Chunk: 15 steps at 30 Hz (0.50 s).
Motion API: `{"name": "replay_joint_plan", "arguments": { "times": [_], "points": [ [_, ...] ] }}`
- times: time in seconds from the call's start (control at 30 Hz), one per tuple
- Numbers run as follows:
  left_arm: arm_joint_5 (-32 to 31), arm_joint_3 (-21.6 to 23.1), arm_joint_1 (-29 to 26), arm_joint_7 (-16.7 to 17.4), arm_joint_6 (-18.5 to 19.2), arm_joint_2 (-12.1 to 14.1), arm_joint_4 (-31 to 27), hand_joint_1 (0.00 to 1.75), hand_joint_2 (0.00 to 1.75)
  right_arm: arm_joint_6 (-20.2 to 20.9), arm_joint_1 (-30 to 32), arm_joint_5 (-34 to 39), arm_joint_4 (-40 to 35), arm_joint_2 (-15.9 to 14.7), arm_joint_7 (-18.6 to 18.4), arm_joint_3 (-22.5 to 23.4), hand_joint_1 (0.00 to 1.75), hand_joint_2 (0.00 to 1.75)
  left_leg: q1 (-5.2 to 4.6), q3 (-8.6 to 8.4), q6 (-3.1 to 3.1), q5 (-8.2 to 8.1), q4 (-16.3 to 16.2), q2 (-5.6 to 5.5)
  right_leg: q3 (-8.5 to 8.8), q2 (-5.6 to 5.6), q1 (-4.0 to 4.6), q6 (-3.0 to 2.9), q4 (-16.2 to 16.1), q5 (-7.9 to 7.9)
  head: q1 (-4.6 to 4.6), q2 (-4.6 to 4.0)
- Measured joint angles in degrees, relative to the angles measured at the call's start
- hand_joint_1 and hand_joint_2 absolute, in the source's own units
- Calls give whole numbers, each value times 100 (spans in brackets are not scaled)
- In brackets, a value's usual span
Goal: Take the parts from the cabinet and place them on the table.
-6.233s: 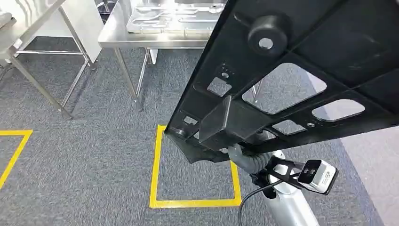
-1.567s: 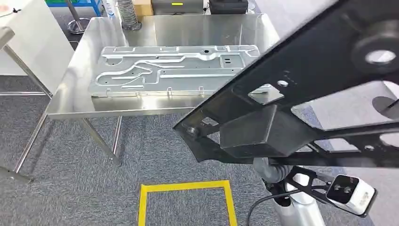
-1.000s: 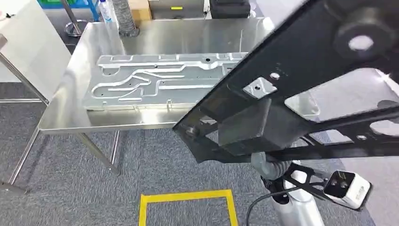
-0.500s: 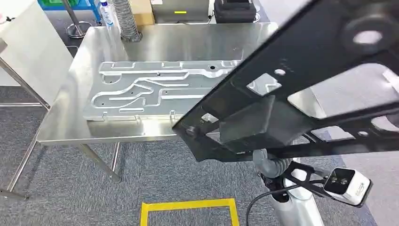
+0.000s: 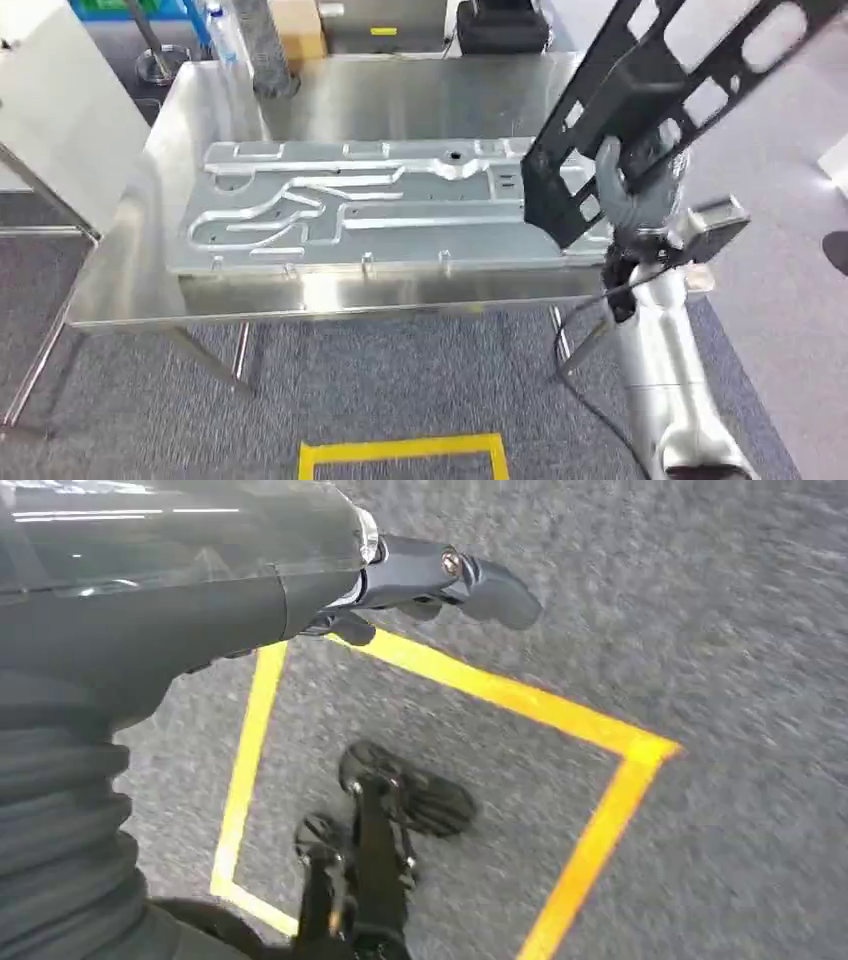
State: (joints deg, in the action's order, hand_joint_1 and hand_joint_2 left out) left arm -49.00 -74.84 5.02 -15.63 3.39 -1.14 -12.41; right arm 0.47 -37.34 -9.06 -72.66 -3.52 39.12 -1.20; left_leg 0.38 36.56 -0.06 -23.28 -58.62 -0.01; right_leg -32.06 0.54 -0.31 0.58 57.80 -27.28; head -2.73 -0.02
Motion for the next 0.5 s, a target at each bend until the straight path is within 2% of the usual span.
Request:
{"name": "replay_joint_plan", "arguments": {
  "times": [0.07, 0.1, 0.17, 0.2, 0.23, 0.27, 0.33, 0.37, 0.43, 0.5],
  "points": [
    [-20, 7, 29, -50, 2, 0, 0, 0, 175, -428, -476, -640, 330, -74, -192, -107, 175, 175, 41, -61, 65, 17, 67, 4, -29, -20, -27, 69, 124, -116, 2, 0],
    [-24, 9, 46, -70, 4, 0, 0, 0, 175, -649, -766, -995, 511, -79, -306, -215, 175, 175, 41, -72, 96, -1, 73, 10, -211, -26, -28, 88, 475, -299, 0, 0],
    [-66, 13, 78, -114, 22, 0, 0, 0, 175, -999, -1178, -1758, 824, -79, -575, -503, 175, 175, 40, -95, 126, -28, 72, 10, -715, -26, -42, 121, 1418, -655, 0, 0],
    [-76, 18, 88, -138, 26, 0, 0, 0, 175, -1162, -1329, -2144, 980, -79, -762, -692, 175, 175, 40, -116, 130, -48, 70, 7, -947, -26, -46, 131, 1805, -728, 0, 0],
    [-90, 26, 88, -144, 28, 0, 0, 0, 175, -1259, -1470, -2501, 1127, -74, -910, -886, 175, 175, 41, -146, 127, -70, 69, -6, -1062, -28, -55, 132, 1907, -652, 0, 0],
    [-109, 39, 86, -153, 39, -2, 0, 0, 175, -1322, -1634, -2955, 1291, -52, -1080, -1137, 175, 175, 41, -188, 113, -99, 66, -21, -1032, -31, -64, 123, 1709, -412, 0, 0],
    [-144, 68, 107, -168, 57, -7, 0, 0, 175, -1322, -1926, -3686, 1555, 22, -1331, -1599, 175, 175, 41, -261, 80, -157, 51, -30, -679, -35, -59, 81, 753, 223, 0, 0],
    [-155, 79, 119, -173, 59, -13, 0, 0, 175, -1313, -2049, -3926, 1645, 37, -1432, -1749, 175, 175, 41, -283, 54, -186, 50, -42, -507, -35, -55, 48, 256, 469, 0, 0],
    [-185, 127, 149, -183, 66, -15, 0, 0, 175, -1247, -2322, -4514, 2009, 232, -1670, -2171, 175, 175, 9, -254, -2, -207, 37, -45, -412, -26, -8, 0, 71, 328, -2, 0],
    [-218, 151, 184, -188, 70, -20, 0, 0, 175, -1064, -2531, -5249, 2507, 422, -1962, -2696, 175, 175, 21, -279, -74, -197, 84, -35, -417, -8, 17, -50, 76, 321, -2, 0]
  ]
}}
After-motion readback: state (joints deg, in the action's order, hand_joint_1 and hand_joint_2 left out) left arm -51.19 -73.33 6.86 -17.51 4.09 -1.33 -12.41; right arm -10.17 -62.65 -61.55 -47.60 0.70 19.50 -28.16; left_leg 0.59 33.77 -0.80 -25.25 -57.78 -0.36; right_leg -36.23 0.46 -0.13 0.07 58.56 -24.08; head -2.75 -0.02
